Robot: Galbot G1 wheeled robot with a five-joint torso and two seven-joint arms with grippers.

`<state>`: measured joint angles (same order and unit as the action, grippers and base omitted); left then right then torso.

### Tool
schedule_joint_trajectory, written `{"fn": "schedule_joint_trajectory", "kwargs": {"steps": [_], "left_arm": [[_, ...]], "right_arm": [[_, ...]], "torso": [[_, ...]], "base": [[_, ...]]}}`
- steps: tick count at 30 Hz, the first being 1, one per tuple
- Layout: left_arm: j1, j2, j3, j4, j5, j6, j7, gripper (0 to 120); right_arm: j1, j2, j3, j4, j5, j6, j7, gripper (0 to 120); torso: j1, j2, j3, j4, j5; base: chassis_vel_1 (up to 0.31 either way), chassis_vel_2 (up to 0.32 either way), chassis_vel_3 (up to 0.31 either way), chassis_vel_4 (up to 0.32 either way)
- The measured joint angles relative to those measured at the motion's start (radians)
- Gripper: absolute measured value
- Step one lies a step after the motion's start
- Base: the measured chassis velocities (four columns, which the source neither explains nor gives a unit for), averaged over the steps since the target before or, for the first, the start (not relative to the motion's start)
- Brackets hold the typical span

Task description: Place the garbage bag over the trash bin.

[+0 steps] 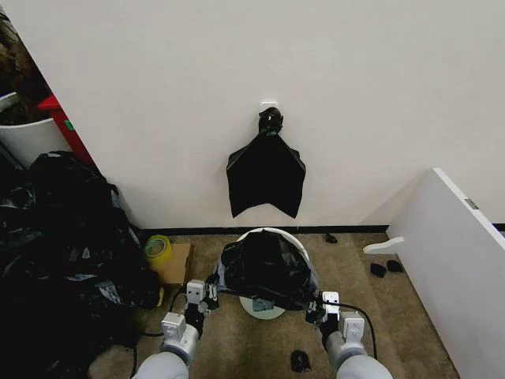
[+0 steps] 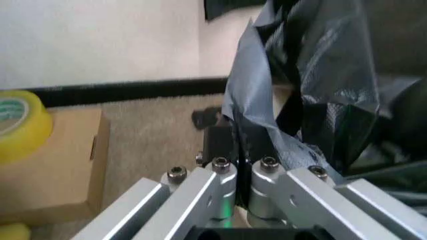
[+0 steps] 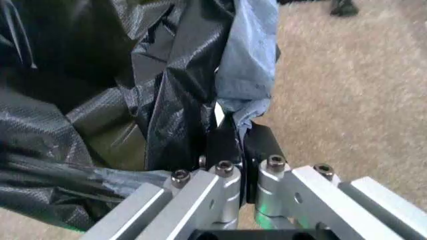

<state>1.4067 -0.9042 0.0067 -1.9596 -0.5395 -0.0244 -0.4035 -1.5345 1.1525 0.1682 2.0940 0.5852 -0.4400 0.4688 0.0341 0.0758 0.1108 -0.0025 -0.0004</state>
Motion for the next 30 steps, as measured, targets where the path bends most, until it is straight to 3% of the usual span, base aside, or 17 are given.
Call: {"fn": "schedule_joint_trajectory", "kwargs": {"steps": [11,19,23,30], "left_arm": [[-0.081,-0.047,0.019,0.096,0.011,0.062,-0.01,0],[-0.112,-0.097,0.014,0.124,-0.007,0.048,-0.031,0],[-0.094,-0.093,0.005,0.11,-0.007,0.044,-0.031,13],[-0.028,-0.052,-0.044,0.04,0.004,0.083,-0.034,39]], "right_arm": [[0.063,0.016,-0.003,-0.095,-0.008,0.003,-0.018,0],[0.06,0.034,-0.003,-0.131,-0.041,0.129,-0.037,0],[0.037,0.029,-0.001,-0.124,-0.066,0.164,-0.067,0],[-0.032,0.007,0.0,-0.081,-0.139,0.191,-0.088,26]], "torso": [[0.0,0.0,0.0,-0.0001,-0.0002],[0.0,0.0,0.0,0.0,-0.0001],[0.0,0.0,0.0,0.0,-0.0002],[0.0,0.0,0.0,0.0,0.0]], "base": [[0.0,0.0,0.0,0.0],[0.0,0.0,0.0,0.0],[0.0,0.0,0.0,0.0],[0.0,0.0,0.0,0.0]]}}
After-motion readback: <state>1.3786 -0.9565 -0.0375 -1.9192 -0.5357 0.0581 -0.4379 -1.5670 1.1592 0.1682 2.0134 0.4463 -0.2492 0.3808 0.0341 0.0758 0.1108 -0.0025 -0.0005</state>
